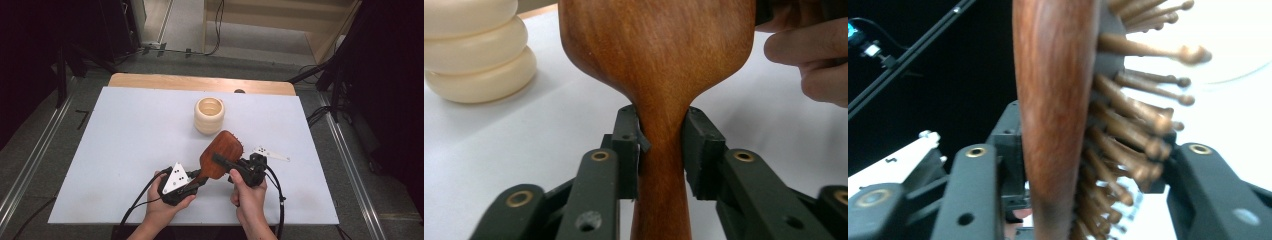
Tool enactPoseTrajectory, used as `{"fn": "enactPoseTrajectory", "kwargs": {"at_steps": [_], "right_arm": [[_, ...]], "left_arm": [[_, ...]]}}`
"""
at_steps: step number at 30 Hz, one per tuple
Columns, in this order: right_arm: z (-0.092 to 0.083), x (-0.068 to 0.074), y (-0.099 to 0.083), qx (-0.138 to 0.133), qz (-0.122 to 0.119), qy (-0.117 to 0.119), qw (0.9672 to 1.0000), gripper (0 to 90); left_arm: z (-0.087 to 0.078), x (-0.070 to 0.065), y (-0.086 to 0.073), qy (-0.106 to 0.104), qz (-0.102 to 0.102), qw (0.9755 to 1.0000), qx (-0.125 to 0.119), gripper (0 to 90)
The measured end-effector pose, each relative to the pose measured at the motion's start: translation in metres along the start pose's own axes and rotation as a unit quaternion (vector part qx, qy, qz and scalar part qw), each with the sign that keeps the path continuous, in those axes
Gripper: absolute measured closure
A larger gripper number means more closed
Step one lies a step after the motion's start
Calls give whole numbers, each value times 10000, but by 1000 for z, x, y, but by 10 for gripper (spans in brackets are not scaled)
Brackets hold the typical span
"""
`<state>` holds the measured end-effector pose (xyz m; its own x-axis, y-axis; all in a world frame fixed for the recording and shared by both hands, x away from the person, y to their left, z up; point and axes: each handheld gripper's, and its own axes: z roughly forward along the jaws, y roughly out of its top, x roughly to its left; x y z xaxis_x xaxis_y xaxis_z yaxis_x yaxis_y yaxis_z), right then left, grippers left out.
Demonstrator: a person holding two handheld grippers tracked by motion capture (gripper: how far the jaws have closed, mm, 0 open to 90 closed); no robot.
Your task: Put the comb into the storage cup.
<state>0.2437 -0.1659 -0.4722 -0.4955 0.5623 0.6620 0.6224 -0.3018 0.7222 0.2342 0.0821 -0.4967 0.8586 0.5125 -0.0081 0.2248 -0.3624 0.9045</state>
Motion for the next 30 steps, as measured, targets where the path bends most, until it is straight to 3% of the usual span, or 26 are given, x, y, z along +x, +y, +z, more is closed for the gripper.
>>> {"fn": "enactPoseTrajectory", "kwargs": {"at_steps": [1, 4, 9, 10, 12, 14, 24, 30], "right_arm": [[0, 0, 0, 0, 0, 0, 10000, 522], [-5, 3, 4, -112, -214, 5, 9997, 546], [-14, 4, 11, -292, -277, 16, 9992, 550], [-14, 4, 11, -292, -277, 16, 9992, 550], [-19, 4, 14, -371, -316, 22, 9988, 553], [-21, 6, 16, -375, -388, -7, 9985, 555], [-28, 12, 27, -457, -575, 15, 9973, 559], [-29, 14, 36, -471, -774, -75, 9959, 559]], "left_arm": [[-1, 2, 0, -26, -82, 10000, -16, 661], [-3, 6, 1, -94, -203, 9997, -36, 490], [-10, 13, 3, -179, -440, 9988, -147, 207], [-11, 14, 3, -214, -510, 9983, -171, 207], [-14, 15, 3, -118, -572, 9981, -219, 83], [-19, 17, 2, -71, -587, 9980, -215, 14], [-44, 36, -11, 106, -812, 9962, -294, 0], [-65, 50, -22, 385, -879, 9948, -327, 0]]}}
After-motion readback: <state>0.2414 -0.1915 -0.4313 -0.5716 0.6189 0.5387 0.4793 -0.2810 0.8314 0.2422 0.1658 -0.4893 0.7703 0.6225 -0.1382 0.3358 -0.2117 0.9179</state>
